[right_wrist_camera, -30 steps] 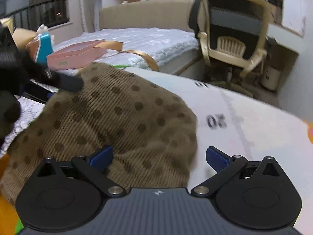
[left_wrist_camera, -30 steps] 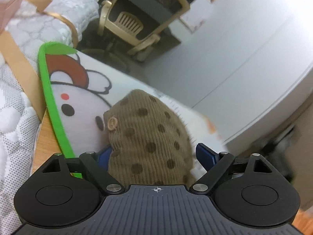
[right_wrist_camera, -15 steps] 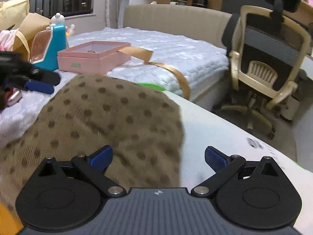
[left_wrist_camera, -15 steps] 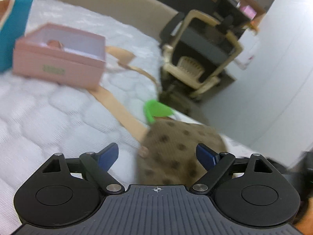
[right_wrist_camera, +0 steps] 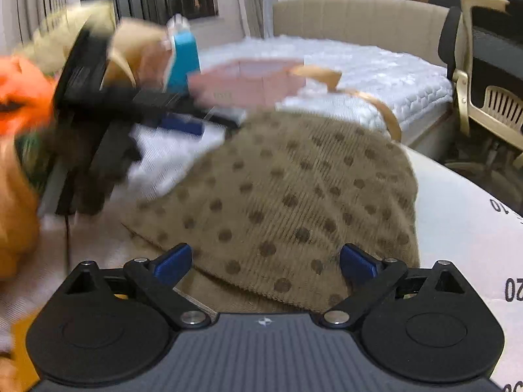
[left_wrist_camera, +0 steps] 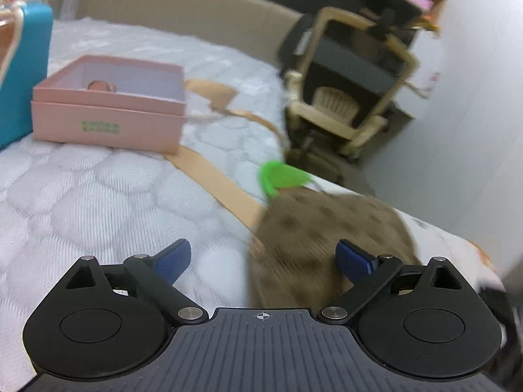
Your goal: Fold clothes
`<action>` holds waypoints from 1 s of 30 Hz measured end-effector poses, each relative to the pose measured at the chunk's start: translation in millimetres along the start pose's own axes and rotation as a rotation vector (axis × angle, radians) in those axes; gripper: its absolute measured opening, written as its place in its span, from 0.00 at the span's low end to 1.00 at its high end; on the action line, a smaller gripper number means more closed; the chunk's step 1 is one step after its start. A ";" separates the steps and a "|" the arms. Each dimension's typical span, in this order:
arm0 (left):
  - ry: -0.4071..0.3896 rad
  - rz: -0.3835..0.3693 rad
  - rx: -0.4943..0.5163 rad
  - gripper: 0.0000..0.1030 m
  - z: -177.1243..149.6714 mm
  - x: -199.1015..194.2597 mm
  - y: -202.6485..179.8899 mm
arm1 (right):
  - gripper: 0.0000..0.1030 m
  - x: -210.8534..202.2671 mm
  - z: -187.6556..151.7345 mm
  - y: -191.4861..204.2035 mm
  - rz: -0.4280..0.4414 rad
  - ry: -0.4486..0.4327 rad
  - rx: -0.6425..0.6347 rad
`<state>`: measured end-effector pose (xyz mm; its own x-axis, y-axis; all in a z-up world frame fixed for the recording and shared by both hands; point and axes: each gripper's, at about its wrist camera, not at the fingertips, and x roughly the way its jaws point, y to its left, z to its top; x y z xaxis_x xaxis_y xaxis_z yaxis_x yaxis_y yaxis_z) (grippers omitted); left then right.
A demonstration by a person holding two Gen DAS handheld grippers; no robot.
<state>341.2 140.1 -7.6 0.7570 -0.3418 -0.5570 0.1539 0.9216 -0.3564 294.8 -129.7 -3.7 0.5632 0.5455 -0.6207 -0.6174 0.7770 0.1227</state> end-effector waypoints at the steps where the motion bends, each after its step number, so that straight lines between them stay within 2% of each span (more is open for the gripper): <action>1: 0.002 -0.028 0.009 0.96 -8.0 -9.6 -5.4 | 0.95 -9.6 3.9 -4.2 -0.009 -0.026 0.002; 2: 0.004 -0.056 0.018 0.96 -16.0 -19.2 -10.7 | 0.95 -17.2 7.8 -7.6 -0.037 -0.051 -0.008; 4: 0.026 -0.055 0.058 0.96 -31.0 -25.6 -22.2 | 0.96 -24.4 13.1 -12.9 -0.135 -0.084 -0.036; 5: 0.040 -0.022 0.105 0.96 -37.9 -23.0 -27.8 | 0.96 -20.9 13.1 -15.0 -0.183 -0.071 -0.043; 8: 0.065 0.063 0.233 0.97 -56.9 -17.2 -41.0 | 0.96 6.0 -2.1 -19.2 -0.259 0.066 -0.051; 9: 0.061 0.064 0.237 0.97 -58.8 -18.7 -39.8 | 0.96 11.7 -8.1 -19.1 -0.265 0.094 -0.053; 11: 0.052 0.062 0.229 0.98 -62.4 -20.7 -34.8 | 0.97 8.3 -12.6 -18.5 -0.252 0.077 -0.044; 14: 0.042 0.043 0.185 1.00 -67.6 -21.4 -23.1 | 0.97 -8.7 -0.1 -20.4 -0.233 0.028 -0.045; 18: 0.029 0.011 0.151 1.00 -72.6 -23.7 -14.9 | 0.97 -9.8 16.6 -12.5 -0.391 -0.052 -0.183; 21: 0.026 0.007 0.148 1.00 -74.0 -25.4 -14.8 | 0.97 18.0 45.7 -10.4 -0.422 -0.094 -0.186; 25: 0.027 0.005 0.139 1.00 -74.0 -27.2 -13.6 | 0.97 68.9 74.6 -9.9 -0.349 -0.084 -0.187; 28: 0.025 0.005 0.132 1.00 -72.9 -28.6 -13.8 | 0.99 110.7 69.6 -15.6 -0.450 -0.025 -0.280; 30: 0.030 0.008 0.129 1.00 -70.3 -30.5 -15.8 | 0.99 105.9 69.4 -25.7 -0.478 -0.033 -0.233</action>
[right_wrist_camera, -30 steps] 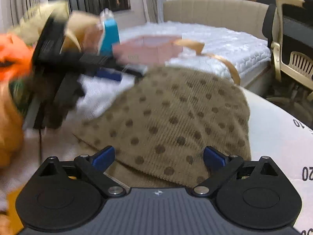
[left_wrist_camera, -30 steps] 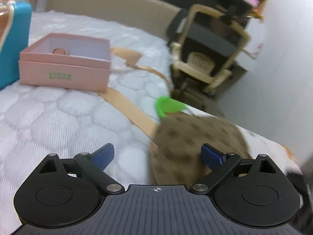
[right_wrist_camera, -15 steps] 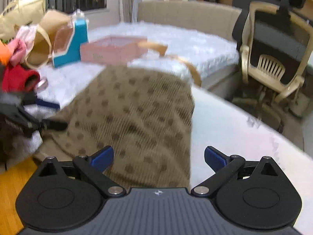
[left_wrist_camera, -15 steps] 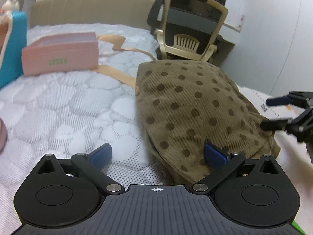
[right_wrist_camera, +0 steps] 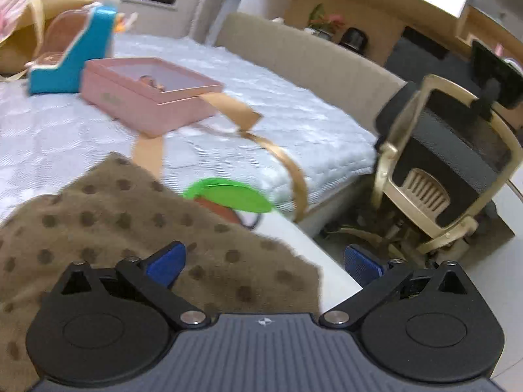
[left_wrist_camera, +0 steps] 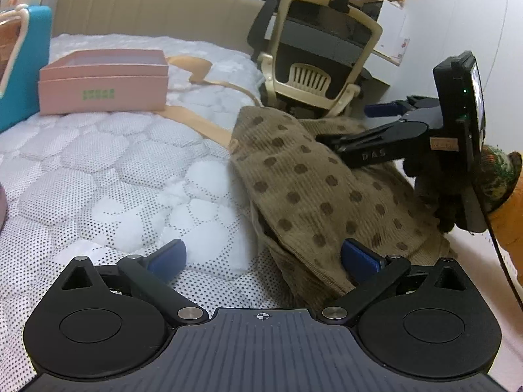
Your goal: Fold clothes
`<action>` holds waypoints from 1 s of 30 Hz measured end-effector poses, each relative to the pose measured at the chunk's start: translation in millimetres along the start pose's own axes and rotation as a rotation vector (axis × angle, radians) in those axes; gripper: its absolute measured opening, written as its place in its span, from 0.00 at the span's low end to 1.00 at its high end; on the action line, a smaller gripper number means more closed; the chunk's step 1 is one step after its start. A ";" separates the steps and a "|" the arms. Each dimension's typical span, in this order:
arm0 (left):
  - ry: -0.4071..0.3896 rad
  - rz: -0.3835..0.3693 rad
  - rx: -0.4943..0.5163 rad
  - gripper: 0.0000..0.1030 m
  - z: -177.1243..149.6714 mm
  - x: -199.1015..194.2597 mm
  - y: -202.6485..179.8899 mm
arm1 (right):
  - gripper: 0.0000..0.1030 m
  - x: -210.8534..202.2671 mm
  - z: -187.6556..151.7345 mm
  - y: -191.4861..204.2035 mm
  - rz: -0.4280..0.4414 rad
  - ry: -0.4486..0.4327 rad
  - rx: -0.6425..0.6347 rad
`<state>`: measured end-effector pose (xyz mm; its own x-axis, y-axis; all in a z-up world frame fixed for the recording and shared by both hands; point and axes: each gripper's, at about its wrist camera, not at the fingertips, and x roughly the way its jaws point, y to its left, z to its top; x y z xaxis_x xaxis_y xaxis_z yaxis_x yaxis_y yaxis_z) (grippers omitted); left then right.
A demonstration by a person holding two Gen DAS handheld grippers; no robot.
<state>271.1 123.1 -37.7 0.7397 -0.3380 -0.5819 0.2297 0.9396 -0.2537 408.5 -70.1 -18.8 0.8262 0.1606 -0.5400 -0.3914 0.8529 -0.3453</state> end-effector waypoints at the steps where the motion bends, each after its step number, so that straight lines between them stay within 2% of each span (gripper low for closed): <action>1: 0.002 0.001 -0.002 1.00 1.4 -1.0 -0.8 | 0.99 -3.9 -0.1 -5.9 -0.014 0.004 0.031; 3: -0.016 -0.040 -0.020 1.00 10.7 -9.5 -3.3 | 0.99 -21.6 -3.4 -14.9 -0.046 -0.011 0.055; 4: -0.037 -0.090 -0.041 1.00 18.5 -14.5 -4.2 | 0.99 -32.6 -6.9 -19.8 -0.051 -0.028 0.059; 7: -0.085 -0.227 -0.097 1.00 45.0 -22.2 -8.5 | 0.99 -63.4 -20.2 -34.6 -0.010 -0.058 0.095; 8: -0.094 -0.240 -0.100 1.00 56.4 -15.9 -11.6 | 0.99 -72.5 -25.8 -35.3 0.018 -0.064 0.105; 11: -0.121 -0.274 -0.105 1.00 90.9 3.9 -21.1 | 0.99 -97.3 -41.7 -27.6 0.126 -0.080 0.110; 13: -0.072 -0.278 -0.125 1.00 107.8 34.7 -19.0 | 0.99 -107.8 -49.6 -17.3 0.211 -0.081 0.116; 15: 0.031 -0.242 -0.173 1.00 115.4 76.8 -9.8 | 0.99 -114.5 -57.2 -7.1 0.304 -0.070 0.132; 18: 0.046 -0.231 -0.130 1.00 115.0 106.6 -5.4 | 0.99 -112.9 -71.6 4.3 0.457 0.003 0.186; 19: 0.045 -0.223 -0.132 1.00 115.9 104.9 -7.0 | 0.99 -110.2 -77.0 7.4 0.485 0.031 0.195; 21: 0.034 -0.212 -0.138 1.00 117.4 95.4 -10.1 | 0.99 -110.7 -84.9 9.0 0.481 0.044 0.192; 25: -0.021 -0.123 -0.036 1.00 100.1 39.3 -23.8 | 0.99 -127.3 -92.2 -13.9 0.469 0.008 0.265; 27: -0.032 -0.080 0.040 1.00 79.5 8.5 -33.4 | 0.99 -140.4 -95.8 -24.4 0.387 -0.034 0.253; 30: -0.027 -0.050 0.109 1.00 46.7 -25.1 -47.7 | 0.99 -149.0 -103.3 -26.0 0.156 -0.092 0.135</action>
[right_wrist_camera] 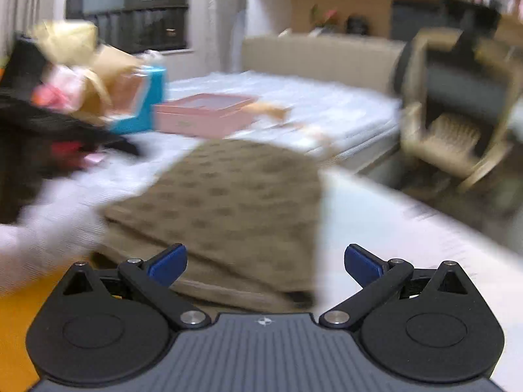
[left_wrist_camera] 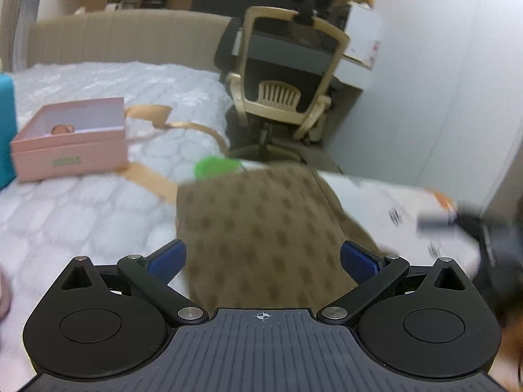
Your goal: Fold clothes
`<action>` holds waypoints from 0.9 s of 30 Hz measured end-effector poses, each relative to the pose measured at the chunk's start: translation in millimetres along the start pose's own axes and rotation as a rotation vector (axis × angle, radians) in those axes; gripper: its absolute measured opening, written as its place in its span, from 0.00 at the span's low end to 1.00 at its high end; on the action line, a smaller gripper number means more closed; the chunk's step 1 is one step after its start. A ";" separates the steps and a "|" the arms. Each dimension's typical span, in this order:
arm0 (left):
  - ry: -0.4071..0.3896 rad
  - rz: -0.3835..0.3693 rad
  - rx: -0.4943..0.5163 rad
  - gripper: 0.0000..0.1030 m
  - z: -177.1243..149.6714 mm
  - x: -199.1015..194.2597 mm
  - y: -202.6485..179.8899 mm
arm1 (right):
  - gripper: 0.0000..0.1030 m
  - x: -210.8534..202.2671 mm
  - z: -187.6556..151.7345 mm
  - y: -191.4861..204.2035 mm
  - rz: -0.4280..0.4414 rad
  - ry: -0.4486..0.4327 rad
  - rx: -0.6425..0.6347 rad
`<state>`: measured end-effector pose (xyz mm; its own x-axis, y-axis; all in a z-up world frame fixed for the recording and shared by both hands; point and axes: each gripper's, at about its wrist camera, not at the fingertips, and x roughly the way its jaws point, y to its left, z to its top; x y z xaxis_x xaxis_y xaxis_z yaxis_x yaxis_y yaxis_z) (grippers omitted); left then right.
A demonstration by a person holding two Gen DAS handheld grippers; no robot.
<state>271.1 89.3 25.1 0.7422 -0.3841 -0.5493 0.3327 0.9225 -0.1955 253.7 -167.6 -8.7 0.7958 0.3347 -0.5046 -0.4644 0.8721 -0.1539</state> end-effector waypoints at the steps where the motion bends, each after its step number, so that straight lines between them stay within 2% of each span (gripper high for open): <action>1: 0.001 0.005 0.020 1.00 -9.7 -7.8 -7.2 | 0.97 -0.3 -3.7 3.2 -0.084 -0.012 -0.067; 2: 0.001 0.017 0.054 1.00 -17.7 -9.9 -15.2 | 0.86 1.5 -8.0 6.9 -0.149 -0.010 -0.130; 3: 0.002 0.029 0.089 1.00 -25.6 -11.8 -23.3 | 0.78 5.3 -12.2 10.7 -0.177 0.007 -0.177; 4: 0.003 0.031 0.115 1.00 -31.4 -11.4 -30.3 | 0.62 8.6 -14.1 12.1 -0.168 0.028 -0.198; 5: 0.005 0.034 0.140 1.00 -37.0 -10.8 -37.2 | 0.52 11.7 -14.9 13.8 -0.145 0.045 -0.211; 7: 0.015 0.004 0.144 1.00 -42.1 -3.4 -43.1 | 0.50 17.5 -17.7 24.7 -0.114 0.063 -0.255; 12: 0.018 -0.076 0.153 1.00 -45.4 10.5 -53.4 | 0.49 30.3 -21.4 55.9 -0.177 0.017 -0.454; 13: 0.021 -0.084 0.152 1.00 -45.3 14.3 -53.9 | 0.42 33.1 -20.5 59.6 -0.184 0.005 -0.482; 14: 0.025 -0.091 0.152 1.00 -45.2 18.1 -54.4 | 0.25 35.5 -18.5 61.8 -0.188 -0.009 -0.504; 15: 0.032 -0.084 0.145 1.00 -46.9 21.2 -54.5 | 0.16 36.8 -15.1 63.0 -0.195 -0.024 -0.516; 18: 0.055 -0.062 0.129 1.00 -52.1 23.6 -50.7 | 0.12 18.0 0.2 59.2 -0.194 -0.087 -0.463; 20: 0.069 -0.055 0.139 1.00 -57.9 17.2 -48.3 | 0.03 -0.2 3.2 59.6 -0.173 -0.104 -0.445; 21: 0.076 -0.051 0.145 1.00 -60.9 14.0 -47.1 | 0.03 -8.0 2.4 59.7 -0.154 -0.099 -0.434; 25: 0.097 -0.015 0.115 1.00 -70.5 2.2 -36.1 | 0.03 -15.2 -23.3 58.8 -0.072 0.013 -0.413; 27: 0.091 -0.025 0.096 1.00 -72.4 -6.2 -33.0 | 0.04 -19.9 -30.5 52.1 -0.055 0.030 -0.384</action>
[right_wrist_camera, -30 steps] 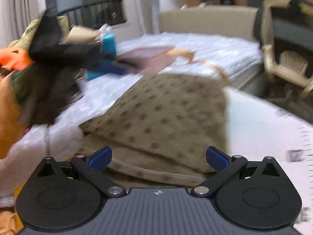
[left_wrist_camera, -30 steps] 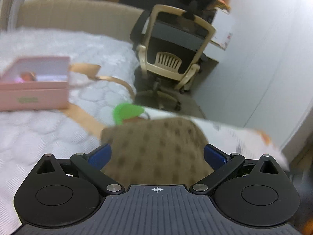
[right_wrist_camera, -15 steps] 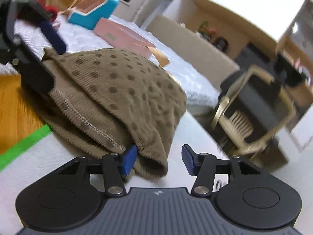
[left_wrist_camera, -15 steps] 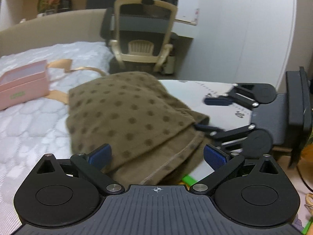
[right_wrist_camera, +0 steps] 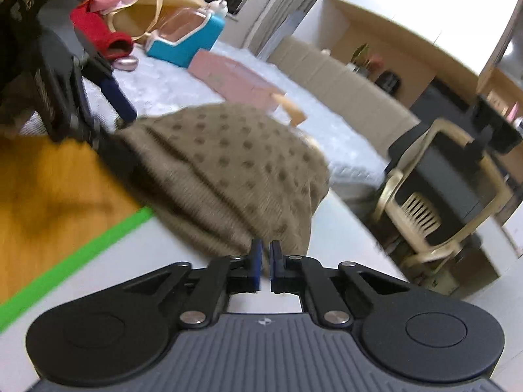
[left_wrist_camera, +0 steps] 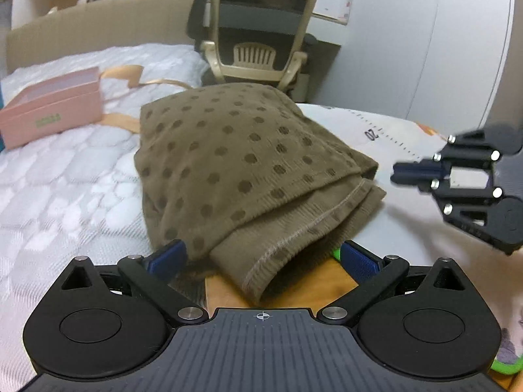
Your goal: Fold clothes
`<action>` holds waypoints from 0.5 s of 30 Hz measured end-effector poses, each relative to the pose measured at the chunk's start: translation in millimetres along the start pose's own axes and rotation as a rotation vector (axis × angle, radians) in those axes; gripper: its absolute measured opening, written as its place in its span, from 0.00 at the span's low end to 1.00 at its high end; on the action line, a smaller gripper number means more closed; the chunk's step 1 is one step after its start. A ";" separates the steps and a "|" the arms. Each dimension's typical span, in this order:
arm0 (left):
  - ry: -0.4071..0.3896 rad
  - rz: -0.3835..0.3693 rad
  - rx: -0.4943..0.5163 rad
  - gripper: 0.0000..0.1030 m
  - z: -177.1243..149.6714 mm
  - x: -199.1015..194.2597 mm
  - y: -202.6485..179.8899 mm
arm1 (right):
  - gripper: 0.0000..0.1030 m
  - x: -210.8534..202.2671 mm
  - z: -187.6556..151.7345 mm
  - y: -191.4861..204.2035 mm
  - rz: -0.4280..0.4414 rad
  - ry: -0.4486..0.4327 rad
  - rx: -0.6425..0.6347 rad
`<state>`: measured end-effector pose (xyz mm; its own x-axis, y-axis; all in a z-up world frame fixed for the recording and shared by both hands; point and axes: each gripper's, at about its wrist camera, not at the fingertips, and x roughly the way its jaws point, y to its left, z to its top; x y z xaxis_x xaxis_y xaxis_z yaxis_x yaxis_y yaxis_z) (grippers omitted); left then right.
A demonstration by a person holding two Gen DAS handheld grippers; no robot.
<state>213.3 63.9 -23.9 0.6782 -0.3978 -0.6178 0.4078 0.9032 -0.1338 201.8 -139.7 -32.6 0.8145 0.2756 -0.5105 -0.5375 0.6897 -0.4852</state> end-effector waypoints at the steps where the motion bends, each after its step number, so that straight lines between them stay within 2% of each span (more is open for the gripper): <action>1: -0.012 -0.011 -0.003 1.00 -0.4 -5.0 -1.0 | 0.04 -2.6 0.2 -4.3 -0.002 -0.003 0.030; 5: -0.094 -0.061 0.007 1.00 12.2 -9.9 -13.3 | 0.13 3.7 15.4 -31.7 0.004 -0.049 0.209; 7: -0.136 -0.071 0.012 1.00 20.3 -3.5 -20.4 | 0.19 18.1 21.8 -44.0 0.036 -0.063 0.321; 10: -0.084 -0.049 -0.021 1.00 25.1 22.0 -23.0 | 0.35 49.5 22.9 -59.8 0.190 -0.036 0.558; 11: -0.039 -0.038 -0.049 1.00 21.8 31.5 -21.4 | 0.37 60.1 20.0 -61.7 0.235 -0.009 0.620; 15: -0.018 0.006 -0.015 1.00 3.3 20.3 -29.1 | 0.46 64.6 -0.1 -51.6 0.257 0.056 0.669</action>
<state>217.2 29.0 -29.9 0.6914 -0.3949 -0.6050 0.3942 0.9079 -0.1422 282.1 -157.5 -40.6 0.6582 0.4618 -0.5945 -0.4467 0.8753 0.1853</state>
